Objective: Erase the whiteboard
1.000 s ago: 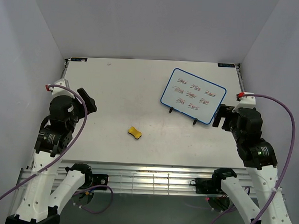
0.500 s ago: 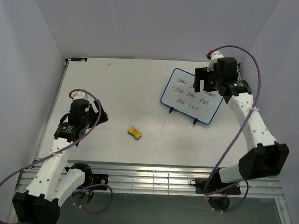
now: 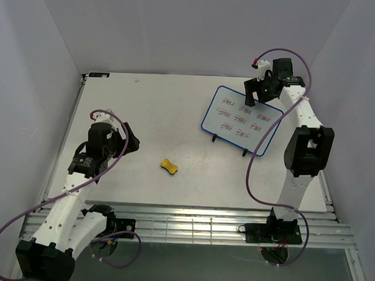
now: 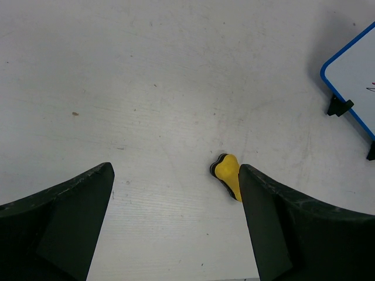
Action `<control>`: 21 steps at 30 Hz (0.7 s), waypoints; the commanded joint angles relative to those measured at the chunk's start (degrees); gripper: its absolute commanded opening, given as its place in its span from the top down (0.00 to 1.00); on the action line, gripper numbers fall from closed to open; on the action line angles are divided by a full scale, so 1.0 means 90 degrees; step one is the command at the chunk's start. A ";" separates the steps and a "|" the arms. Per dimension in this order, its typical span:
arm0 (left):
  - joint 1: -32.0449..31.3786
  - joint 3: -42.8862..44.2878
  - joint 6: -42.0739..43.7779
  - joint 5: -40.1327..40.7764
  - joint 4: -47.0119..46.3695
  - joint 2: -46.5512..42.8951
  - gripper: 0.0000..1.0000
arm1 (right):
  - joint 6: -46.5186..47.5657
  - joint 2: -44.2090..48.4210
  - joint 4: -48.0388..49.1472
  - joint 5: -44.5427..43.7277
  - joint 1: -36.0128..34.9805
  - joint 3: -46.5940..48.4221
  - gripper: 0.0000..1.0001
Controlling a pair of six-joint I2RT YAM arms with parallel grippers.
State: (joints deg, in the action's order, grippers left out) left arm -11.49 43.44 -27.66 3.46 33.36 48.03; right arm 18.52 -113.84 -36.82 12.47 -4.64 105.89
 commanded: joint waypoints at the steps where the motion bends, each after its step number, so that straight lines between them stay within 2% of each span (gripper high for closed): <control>1: -0.0032 -0.0081 0.0105 -0.0248 -0.0221 0.0034 0.02 | 0.0626 0.0013 -0.0458 0.0849 0.0144 0.0471 0.10; 2: -0.0042 -0.0081 0.0114 -0.0258 -0.0221 0.0054 0.02 | 0.0685 -0.0046 -0.0624 0.1402 0.0203 0.0529 0.10; 5: -0.0042 -0.0081 0.0114 -0.0248 -0.0211 0.0103 0.02 | 0.0812 -0.0163 -0.1044 0.2176 0.0360 0.0550 0.09; 11: -0.0042 -0.0081 0.0124 -0.0248 -0.0211 0.0122 0.02 | 0.0852 -0.0124 -0.1212 0.2929 0.0438 0.0354 0.02; 21: -0.0042 -0.0090 0.0124 -0.0238 -0.0201 0.0093 0.02 | 0.0852 -0.0271 -0.1505 0.3468 0.0760 0.0403 0.25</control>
State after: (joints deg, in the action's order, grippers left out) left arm -11.64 43.42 -26.98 2.04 32.49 49.32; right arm 26.17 -115.57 -45.58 39.20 2.33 108.31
